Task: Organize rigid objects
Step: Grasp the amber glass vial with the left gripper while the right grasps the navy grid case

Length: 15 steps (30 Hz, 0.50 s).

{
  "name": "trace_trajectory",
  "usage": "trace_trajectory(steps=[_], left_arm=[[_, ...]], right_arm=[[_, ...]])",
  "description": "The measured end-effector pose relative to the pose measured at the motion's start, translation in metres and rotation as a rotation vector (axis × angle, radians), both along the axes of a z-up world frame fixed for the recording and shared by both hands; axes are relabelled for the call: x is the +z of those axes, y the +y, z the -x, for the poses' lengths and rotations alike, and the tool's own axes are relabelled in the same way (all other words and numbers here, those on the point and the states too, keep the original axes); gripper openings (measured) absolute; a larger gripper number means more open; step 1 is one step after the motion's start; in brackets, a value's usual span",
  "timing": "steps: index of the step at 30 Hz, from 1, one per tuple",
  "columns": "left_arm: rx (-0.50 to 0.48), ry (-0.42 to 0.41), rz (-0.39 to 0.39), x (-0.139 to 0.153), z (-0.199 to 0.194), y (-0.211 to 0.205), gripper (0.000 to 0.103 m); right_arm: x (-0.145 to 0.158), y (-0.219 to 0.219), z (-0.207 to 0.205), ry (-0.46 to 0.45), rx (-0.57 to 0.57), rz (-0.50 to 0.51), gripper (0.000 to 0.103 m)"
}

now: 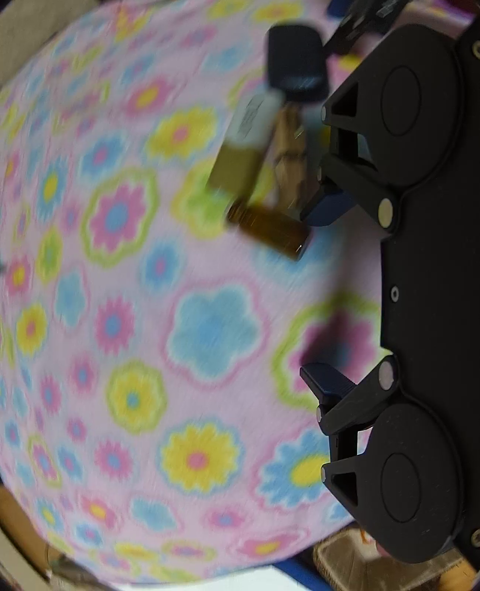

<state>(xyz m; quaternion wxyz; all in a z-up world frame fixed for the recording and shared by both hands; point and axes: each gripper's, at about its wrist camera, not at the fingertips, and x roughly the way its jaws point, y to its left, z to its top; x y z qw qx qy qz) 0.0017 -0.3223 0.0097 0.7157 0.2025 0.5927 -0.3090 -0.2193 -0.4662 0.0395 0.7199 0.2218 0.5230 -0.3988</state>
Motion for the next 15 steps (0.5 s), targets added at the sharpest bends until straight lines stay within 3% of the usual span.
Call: trace_trajectory(steps=[6, 12, 15], left_arm=[[0.103, -0.012, -0.014, 0.004, -0.035, 0.011, 0.077], [0.023, -0.017, 0.032, 0.026, -0.027, 0.010, 0.077], [-0.015, 0.006, 0.073, 0.032, -0.020, -0.005, 0.089]], right_arm=[[0.002, 0.000, -0.001, -0.026, 0.009, -0.022, 0.068], [0.010, 0.004, -0.002, -0.057, 0.028, -0.032, 0.069], [0.012, 0.004, -0.001, -0.070, 0.028, -0.040, 0.069]])
